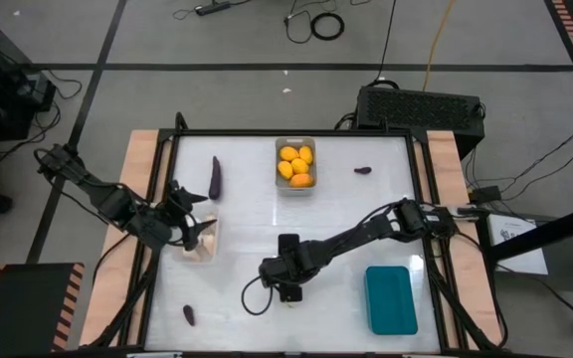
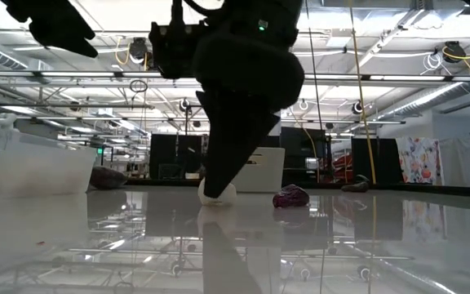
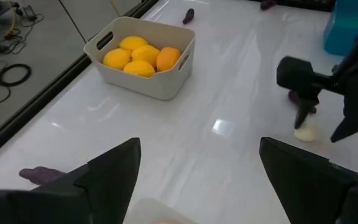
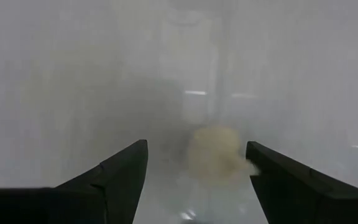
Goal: Sort produce into baskets
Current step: Put the garlic into the transparent bin
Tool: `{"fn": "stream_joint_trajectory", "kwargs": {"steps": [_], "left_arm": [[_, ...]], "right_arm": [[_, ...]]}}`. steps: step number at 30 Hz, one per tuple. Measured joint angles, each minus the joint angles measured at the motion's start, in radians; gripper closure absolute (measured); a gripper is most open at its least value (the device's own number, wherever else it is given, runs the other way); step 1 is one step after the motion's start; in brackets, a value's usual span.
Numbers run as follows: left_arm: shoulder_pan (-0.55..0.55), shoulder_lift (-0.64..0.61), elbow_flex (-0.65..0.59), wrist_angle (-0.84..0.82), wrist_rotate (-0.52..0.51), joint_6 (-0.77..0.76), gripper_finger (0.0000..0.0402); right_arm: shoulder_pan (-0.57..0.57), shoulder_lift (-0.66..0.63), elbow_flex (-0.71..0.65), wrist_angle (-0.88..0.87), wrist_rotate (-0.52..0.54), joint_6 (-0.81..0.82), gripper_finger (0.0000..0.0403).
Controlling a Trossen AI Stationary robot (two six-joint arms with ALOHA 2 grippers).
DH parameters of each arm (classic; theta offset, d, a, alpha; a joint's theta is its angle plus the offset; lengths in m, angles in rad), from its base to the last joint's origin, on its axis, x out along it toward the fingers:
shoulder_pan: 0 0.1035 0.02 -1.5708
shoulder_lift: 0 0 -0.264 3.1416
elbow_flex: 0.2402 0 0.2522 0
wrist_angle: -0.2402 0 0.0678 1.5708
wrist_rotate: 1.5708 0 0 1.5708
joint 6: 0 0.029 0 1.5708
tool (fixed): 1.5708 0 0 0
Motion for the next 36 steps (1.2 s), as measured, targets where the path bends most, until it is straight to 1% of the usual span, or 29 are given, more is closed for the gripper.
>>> {"fn": "stream_joint_trajectory", "kwargs": {"steps": [2,5,8,15,19,22,28,33,36], "left_arm": [[0.0,-0.002,0.0,0.001,0.0,0.0,0.0066],[0.0,-0.002,0.0,0.003,0.0,0.0,0.0066],[0.0,-0.002,0.0,0.006,0.0,-0.001,0.0066],[0.0,-0.002,0.0,0.006,0.0,-0.002,0.0066],[0.0,-0.002,0.0,0.005,0.0,-0.002,0.0066],[0.0,-0.002,0.0,0.005,0.001,-0.002,0.0066],[0.0,-0.002,0.0,0.005,0.001,-0.002,0.0066],[0.002,-0.002,0.0,0.005,0.0,-0.002,0.0066],[0.014,-0.002,0.0,0.004,-0.006,0.0,0.0066]], "right_arm": [[-0.002,0.0,-0.012,0.023,-0.04,-0.005,0.0144],[-0.004,0.0,-0.034,0.047,-0.05,-0.021,0.0161],[-0.006,0.0,-0.04,0.055,-0.05,-0.026,0.0189],[-0.007,-0.001,-0.036,0.072,-0.047,-0.068,0.0267],[-0.013,-0.005,0.002,0.116,-0.045,-0.114,0.0292],[-0.029,-0.006,0.019,0.255,-0.044,-0.165,0.0294],[-0.086,0.001,0.02,0.664,-0.044,-0.257,0.0288],[-0.148,0.033,0.02,0.887,-0.043,-0.263,0.0287],[-0.18,0.075,0.02,1.02,-0.043,-0.255,0.0287]]}}
